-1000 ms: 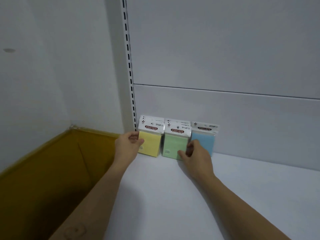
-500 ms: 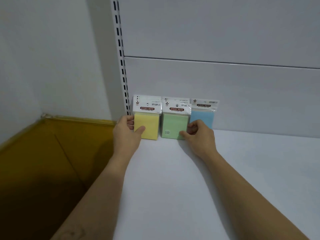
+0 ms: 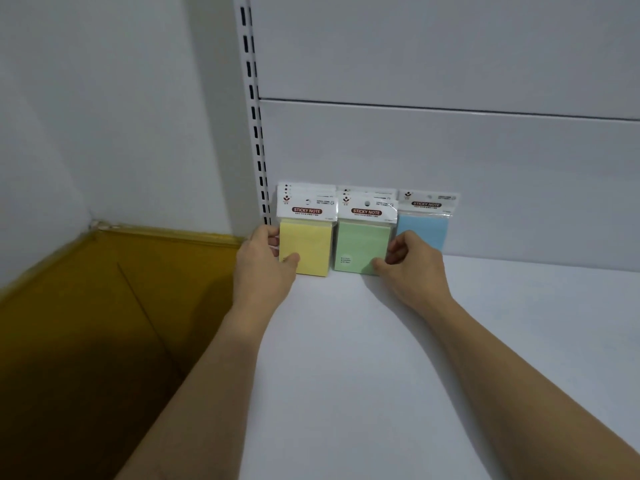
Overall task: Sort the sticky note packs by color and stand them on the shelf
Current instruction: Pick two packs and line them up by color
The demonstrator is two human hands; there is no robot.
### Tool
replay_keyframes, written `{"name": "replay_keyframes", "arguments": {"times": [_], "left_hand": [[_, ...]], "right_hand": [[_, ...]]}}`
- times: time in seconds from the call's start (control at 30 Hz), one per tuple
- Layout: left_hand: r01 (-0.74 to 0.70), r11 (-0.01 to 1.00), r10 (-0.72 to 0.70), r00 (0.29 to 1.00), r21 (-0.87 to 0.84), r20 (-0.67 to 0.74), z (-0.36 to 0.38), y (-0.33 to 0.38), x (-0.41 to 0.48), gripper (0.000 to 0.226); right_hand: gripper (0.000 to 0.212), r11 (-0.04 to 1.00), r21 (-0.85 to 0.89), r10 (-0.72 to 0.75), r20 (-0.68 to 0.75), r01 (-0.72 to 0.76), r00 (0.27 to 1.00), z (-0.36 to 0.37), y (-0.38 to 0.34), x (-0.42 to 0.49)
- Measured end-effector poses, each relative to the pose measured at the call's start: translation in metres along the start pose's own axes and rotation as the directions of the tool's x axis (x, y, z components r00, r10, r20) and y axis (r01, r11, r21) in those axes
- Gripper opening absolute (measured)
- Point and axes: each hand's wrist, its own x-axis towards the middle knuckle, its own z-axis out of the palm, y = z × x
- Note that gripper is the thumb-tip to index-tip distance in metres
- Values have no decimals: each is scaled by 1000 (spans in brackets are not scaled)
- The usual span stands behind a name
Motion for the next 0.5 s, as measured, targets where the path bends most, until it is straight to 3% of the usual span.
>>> {"name": "replay_keyframes", "arguments": {"times": [0.17,0.27,0.4,0.5], "left_hand": [[-30,982,32,999,187,-9,-4,6,-7,61],[-101,963,117,992,252,-49,-11,22,-14,62],[-375,862,365,926,342,96,-14,54,-24,54],[-498,775,434,867,390,245,-15,82,-24,61]], "right_hand": [[21,1000,-12,-2,2,2,1000,1,0,-6],[34,996,-81,-39,-26,36,999,-12,-7,-9],[63,961,-223,-189,-96,164,977,-48,-29,-15],[77,857,-456,-271,-2,241,963,-78,-44,-20]]}}
